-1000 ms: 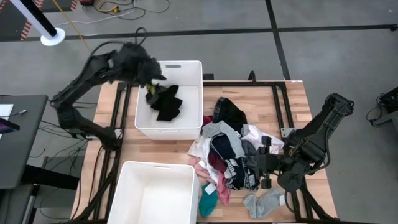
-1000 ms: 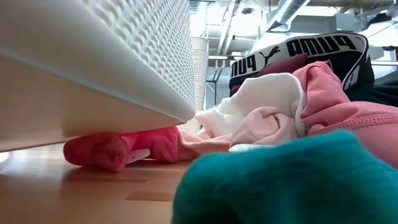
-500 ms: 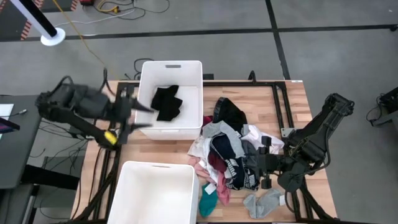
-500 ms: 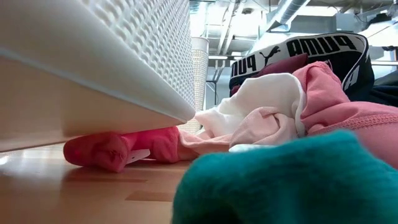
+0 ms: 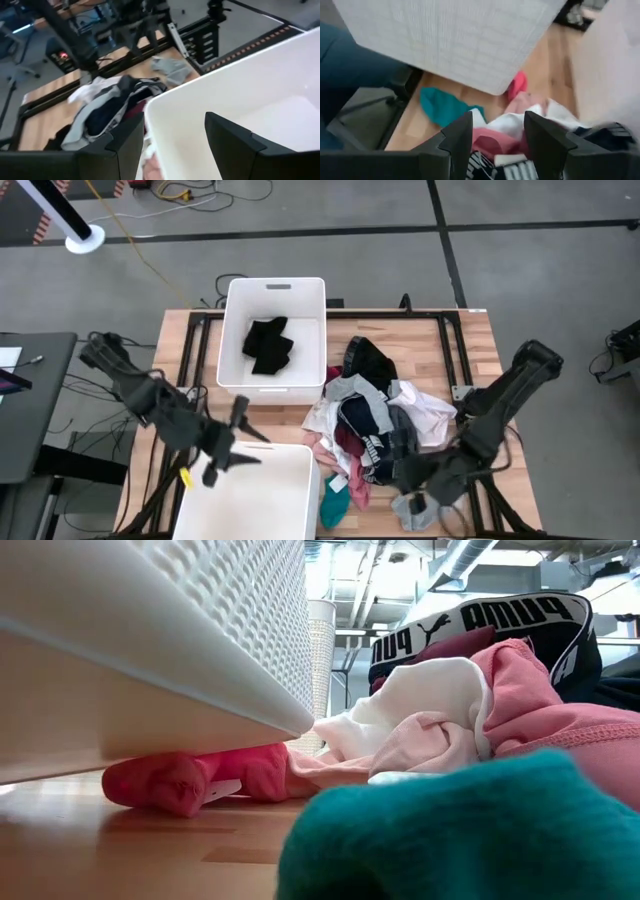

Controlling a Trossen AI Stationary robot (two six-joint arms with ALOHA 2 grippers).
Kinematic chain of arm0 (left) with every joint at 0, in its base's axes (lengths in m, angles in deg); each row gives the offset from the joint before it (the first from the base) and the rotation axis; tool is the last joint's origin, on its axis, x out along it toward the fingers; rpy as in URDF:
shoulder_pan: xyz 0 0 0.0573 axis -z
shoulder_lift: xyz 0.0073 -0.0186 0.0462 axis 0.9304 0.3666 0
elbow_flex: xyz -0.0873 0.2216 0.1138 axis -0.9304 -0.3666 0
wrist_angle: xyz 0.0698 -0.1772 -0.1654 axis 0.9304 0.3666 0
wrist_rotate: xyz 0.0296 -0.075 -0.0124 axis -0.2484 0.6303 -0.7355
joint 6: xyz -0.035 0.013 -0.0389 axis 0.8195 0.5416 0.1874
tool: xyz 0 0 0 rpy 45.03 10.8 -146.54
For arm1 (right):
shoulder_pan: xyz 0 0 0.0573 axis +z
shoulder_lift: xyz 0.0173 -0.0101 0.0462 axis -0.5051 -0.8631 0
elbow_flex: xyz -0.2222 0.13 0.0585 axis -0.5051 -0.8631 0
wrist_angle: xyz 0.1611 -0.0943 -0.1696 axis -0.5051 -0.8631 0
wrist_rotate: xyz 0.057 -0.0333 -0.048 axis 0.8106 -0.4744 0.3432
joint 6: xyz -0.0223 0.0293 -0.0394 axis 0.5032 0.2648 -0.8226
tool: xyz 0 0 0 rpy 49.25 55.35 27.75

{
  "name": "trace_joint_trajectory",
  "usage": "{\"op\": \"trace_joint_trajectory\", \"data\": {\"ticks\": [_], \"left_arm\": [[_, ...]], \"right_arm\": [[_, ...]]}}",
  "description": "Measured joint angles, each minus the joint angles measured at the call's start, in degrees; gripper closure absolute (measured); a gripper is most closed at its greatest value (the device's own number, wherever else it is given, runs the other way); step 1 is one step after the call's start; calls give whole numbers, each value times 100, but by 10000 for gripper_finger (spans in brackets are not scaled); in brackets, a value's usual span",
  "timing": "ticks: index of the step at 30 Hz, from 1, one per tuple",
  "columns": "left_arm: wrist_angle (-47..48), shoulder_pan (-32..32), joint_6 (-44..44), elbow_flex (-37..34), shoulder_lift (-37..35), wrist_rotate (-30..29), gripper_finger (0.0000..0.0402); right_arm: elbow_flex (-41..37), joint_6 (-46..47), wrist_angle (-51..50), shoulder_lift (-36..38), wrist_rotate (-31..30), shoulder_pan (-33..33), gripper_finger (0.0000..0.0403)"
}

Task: Sort clothes
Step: Put the pink underwear into the bottom white laundry bin

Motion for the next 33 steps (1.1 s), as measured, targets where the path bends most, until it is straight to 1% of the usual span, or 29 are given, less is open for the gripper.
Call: {"op": "trace_joint_trajectory", "data": {"ticks": [4,9,13,24,26,28,31,33], "left_arm": [[-313,193,-31,-141,264,-1,197],[-493,369,-94,-146,539,2,198],[-637,482,-110,-146,547,6,198],[-706,569,-95,-146,547,67,198],[-707,565,-94,-146,547,64,198],[-699,565,-90,-146,547,65,198],[-699,567,-92,-146,547,65,198],[-699,567,-93,-146,547,65,198]], "right_arm": [[0,-26,-5,-488,180,-229,210],[0,-32,-22,-1060,497,-506,219],[0,-33,-65,-1441,850,-715,228],[0,-136,-134,-2109,894,-1128,249],[0,-140,-127,-2179,892,-1171,261],[0,-185,-125,-2235,890,-1198,283],[0,-300,-110,-2231,888,-1187,330],[0,-376,-109,-2186,888,-1187,368]]}}
